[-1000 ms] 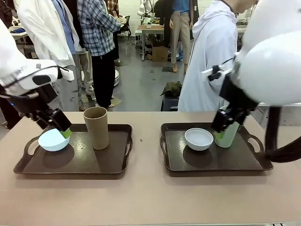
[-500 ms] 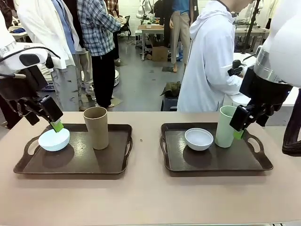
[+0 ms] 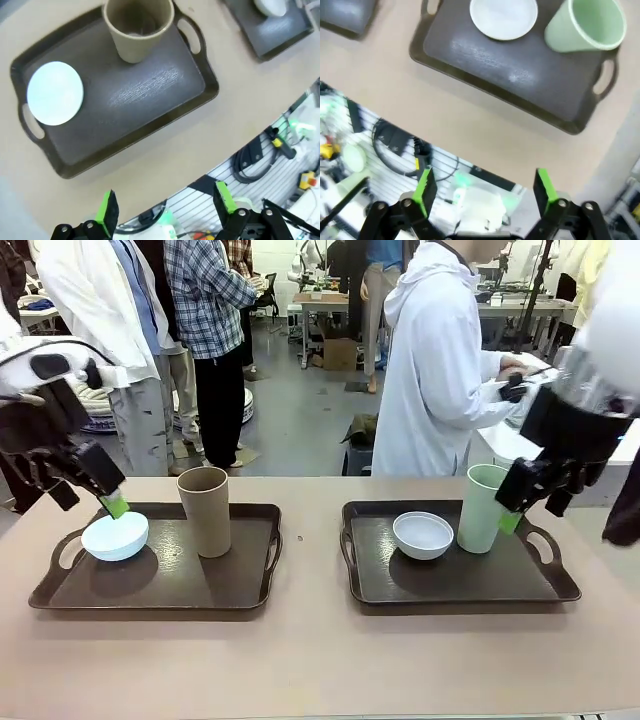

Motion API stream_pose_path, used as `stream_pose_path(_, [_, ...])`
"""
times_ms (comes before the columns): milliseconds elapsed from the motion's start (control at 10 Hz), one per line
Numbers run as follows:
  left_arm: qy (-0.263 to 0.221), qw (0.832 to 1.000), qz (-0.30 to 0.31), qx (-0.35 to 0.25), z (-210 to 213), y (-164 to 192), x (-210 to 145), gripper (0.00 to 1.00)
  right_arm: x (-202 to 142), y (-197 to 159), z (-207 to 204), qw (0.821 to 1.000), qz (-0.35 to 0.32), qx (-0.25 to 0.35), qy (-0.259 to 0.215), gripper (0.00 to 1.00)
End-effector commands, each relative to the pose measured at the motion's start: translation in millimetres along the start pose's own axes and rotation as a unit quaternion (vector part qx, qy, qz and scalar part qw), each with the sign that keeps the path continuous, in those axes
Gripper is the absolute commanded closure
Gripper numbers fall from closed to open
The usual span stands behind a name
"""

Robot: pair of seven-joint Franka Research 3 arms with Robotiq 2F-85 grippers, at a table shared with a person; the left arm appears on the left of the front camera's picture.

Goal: Set up a tray with a mat and arrange the tableware.
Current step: Pick up the Picnic Bowl and Reusable plastic cup from the Handle tray in front of the human's position and hold them in the air.

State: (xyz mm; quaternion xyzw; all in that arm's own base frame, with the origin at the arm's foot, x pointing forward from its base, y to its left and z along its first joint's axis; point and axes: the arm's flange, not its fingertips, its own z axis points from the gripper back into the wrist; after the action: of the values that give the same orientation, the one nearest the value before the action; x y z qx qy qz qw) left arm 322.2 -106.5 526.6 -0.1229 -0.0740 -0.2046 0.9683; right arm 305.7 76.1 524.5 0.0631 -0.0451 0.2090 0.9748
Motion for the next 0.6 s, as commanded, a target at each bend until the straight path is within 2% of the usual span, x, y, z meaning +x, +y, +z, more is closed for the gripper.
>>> stream_pose_path(0, [-0.013, 0.992, 0.028, -0.119, 6.1, 50.5, -5.9, 0.00, -11.9, -70.6, 11.3, 0.988, -0.068, 0.135, -0.023, 0.00])
stream_pose_path(200, [-0.035, 0.972, 0.039, -0.230, 0.8, 95.1, -20.3, 0.00, -45.5, -134.7, 12.9, 0.958, -0.129, 0.244, -0.077, 0.00])
stream_pose_path(300, [-0.046, 0.953, 0.040, -0.297, -0.8, 118.9, -33.3, 0.00, -67.3, -164.0, 10.2, 0.933, -0.161, 0.303, -0.104, 0.00])
stream_pose_path(500, [-0.087, 0.921, 0.050, -0.377, -5.7, 153.7, -60.5, 0.00, -108.2, -204.5, 0.5, 0.899, -0.221, 0.356, -0.124, 0.00])
